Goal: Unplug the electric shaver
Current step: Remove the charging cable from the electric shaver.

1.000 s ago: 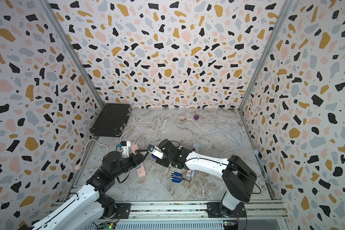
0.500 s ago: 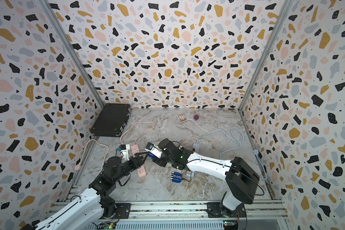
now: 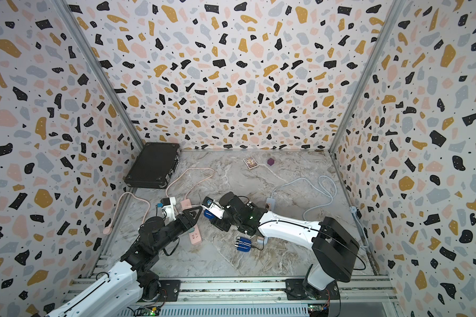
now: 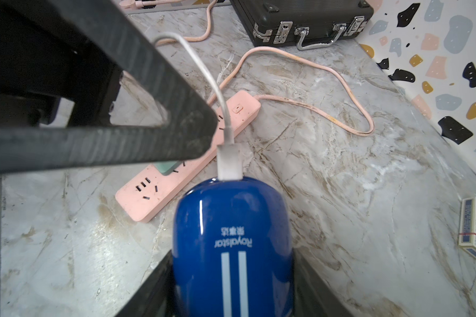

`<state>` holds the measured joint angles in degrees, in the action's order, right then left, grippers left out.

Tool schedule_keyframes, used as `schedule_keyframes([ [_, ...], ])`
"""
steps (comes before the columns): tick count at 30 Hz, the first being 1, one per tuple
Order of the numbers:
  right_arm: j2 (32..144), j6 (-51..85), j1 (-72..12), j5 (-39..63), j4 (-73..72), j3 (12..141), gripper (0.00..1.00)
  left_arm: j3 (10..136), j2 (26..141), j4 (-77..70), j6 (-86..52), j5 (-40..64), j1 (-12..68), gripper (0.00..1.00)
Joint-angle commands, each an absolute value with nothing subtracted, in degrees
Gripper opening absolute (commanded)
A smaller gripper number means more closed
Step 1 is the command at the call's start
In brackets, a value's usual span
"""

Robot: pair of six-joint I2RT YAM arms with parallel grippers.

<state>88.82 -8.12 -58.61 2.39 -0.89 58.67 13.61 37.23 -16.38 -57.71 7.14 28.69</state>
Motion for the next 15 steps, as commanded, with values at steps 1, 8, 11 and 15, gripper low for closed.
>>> schedule_keyframes([
  [1,85.5,-7.2,-58.7,2.8,-2.4,58.5,0.37,15.7,37.6,-19.3,-56.9,5.4,28.9,0.67],
  [8,86.1,-7.3,-58.7,3.5,-1.9,59.1,0.36,15.6,44.0,-26.1,-58.2,7.2,28.9,0.63],
  [11,86.4,-7.5,-60.5,3.6,-1.7,59.2,0.35,15.8,45.1,-27.4,-57.5,7.2,28.9,0.61],
  [15,86.8,-7.8,-60.7,3.9,-1.2,59.6,0.34,16.9,44.9,-26.8,-55.9,7.4,28.9,0.60],
])
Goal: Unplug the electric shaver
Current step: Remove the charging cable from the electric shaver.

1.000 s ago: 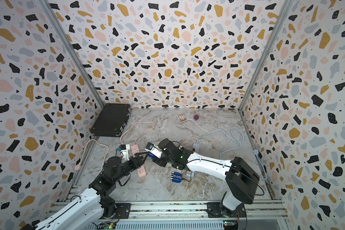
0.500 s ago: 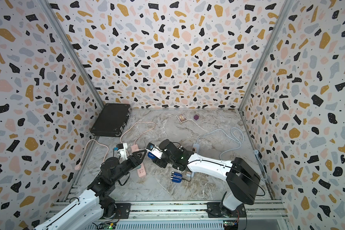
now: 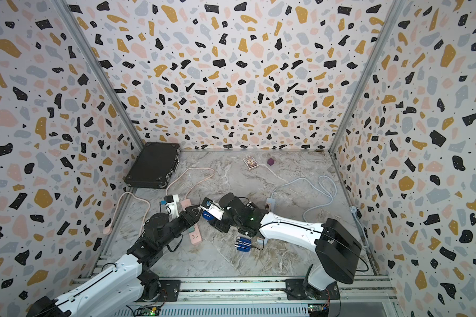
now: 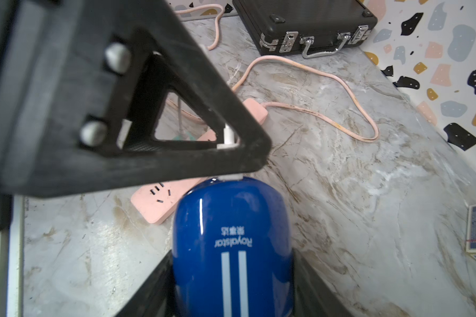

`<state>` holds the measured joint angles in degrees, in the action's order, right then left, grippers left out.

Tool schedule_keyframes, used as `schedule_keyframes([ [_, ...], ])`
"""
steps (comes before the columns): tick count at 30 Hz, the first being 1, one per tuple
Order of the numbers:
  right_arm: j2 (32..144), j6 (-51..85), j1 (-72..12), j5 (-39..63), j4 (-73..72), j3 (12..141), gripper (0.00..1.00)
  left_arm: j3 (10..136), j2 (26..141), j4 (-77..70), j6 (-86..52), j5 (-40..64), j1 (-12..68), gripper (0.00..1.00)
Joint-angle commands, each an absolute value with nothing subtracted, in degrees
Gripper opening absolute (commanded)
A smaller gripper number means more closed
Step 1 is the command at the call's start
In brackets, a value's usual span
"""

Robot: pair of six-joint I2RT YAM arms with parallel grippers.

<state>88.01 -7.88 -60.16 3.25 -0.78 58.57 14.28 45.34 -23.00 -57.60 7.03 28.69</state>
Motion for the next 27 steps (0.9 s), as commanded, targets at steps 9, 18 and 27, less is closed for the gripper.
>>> schedule_keyframes([
  [9,87.1,-8.5,-61.1,1.4,-1.5,59.3,0.33,17.4,43.6,-25.6,-56.0,7.4,28.9,0.53],
  [18,87.4,-8.3,-61.5,-0.6,-1.8,59.4,0.32,17.6,44.5,-25.7,-56.6,7.6,28.9,0.47],
  [27,87.8,-8.4,-61.7,-0.8,-1.6,59.6,0.32,17.4,46.4,-27.3,-57.0,8.4,28.9,0.43],
])
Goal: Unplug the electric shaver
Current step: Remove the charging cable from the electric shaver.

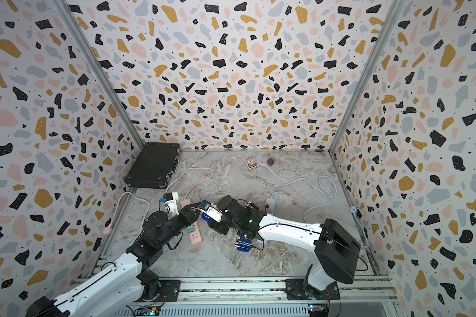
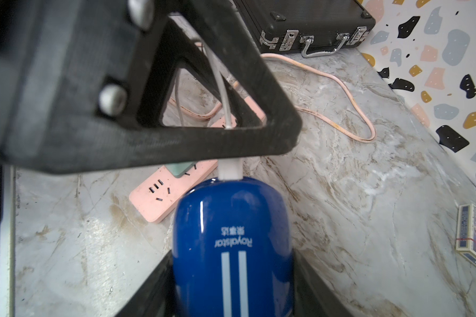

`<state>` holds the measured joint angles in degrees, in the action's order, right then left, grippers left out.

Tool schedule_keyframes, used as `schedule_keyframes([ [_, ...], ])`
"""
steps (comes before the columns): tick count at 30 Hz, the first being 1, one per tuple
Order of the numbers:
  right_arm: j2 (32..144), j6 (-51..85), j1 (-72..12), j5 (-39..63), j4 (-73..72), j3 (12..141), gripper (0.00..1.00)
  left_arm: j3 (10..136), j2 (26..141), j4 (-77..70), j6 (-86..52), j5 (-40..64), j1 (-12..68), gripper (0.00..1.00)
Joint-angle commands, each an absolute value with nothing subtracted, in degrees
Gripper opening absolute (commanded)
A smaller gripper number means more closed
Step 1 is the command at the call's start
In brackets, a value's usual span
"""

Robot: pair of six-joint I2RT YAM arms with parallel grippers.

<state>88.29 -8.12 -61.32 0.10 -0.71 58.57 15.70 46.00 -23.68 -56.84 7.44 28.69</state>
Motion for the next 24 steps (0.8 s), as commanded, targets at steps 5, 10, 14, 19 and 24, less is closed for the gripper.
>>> schedule_keyframes([
  [5,87.8,-9.0,-61.9,-1.2,-1.2,59.8,0.32,17.5,46.2,-26.9,-57.3,8.7,29.0,0.42],
  [10,87.9,-9.3,-61.9,-1.7,-1.1,59.8,0.32,17.8,45.5,-25.5,-57.1,8.5,29.1,0.41],
  [14,87.6,-9.5,-62.0,-2.0,-2.1,59.1,0.32,17.9,45.2,-24.7,-57.0,8.4,29.1,0.36],
  [19,87.9,-9.5,-62.0,-2.3,-2.1,59.2,0.32,17.9,45.6,-24.6,-57.2,8.4,29.2,0.34],
  [24,88.2,-9.5,-62.1,-2.0,-2.0,59.5,0.32,17.9,46.1,-25.1,-57.3,8.6,29.2,0.34],
])
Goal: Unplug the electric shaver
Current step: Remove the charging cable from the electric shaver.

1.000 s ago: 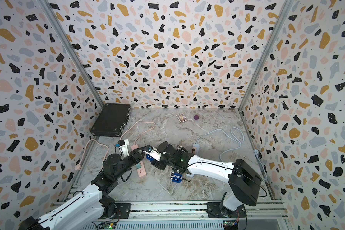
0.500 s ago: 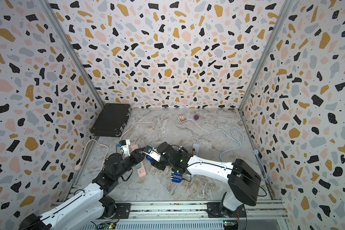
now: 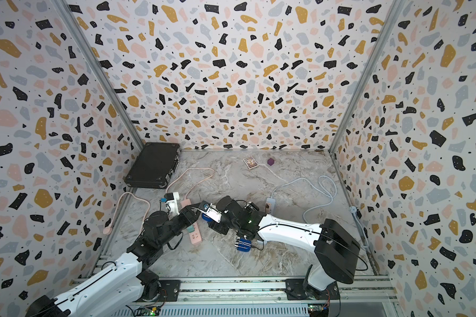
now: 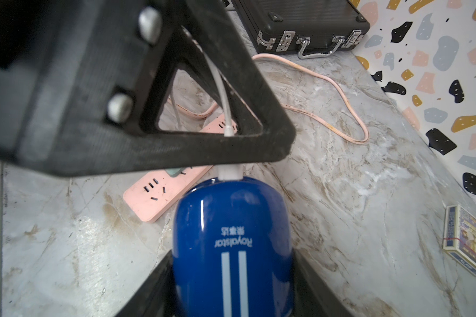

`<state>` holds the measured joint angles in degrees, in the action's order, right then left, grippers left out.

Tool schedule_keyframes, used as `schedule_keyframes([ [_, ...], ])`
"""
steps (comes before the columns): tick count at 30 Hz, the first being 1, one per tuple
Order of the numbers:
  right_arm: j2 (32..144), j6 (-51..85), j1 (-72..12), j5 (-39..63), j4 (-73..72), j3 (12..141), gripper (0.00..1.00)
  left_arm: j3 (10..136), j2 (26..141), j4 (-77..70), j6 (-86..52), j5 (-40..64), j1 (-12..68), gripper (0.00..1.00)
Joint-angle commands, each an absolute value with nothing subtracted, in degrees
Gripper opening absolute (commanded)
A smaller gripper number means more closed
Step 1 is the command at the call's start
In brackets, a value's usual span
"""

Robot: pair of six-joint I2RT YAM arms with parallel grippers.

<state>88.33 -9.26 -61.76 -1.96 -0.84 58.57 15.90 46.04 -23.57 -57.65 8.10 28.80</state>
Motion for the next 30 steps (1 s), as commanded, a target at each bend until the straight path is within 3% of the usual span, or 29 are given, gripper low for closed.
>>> schedule_keyframes([
  [1,88.2,-9.8,-62.1,-1.7,-1.9,59.7,0.32,17.8,46.1,-25.2,-57.4,8.6,29.2,0.34],
  [18,89.2,-9.5,-62.1,-3.5,-1.2,61.0,0.31,17.2,46.8,-24.3,-57.7,8.7,29.5,0.26],
  [30,89.6,-9.4,-62.1,-3.8,-1.3,61.3,0.31,17.4,47.7,-24.1,-57.8,8.6,30.0,0.28],
])
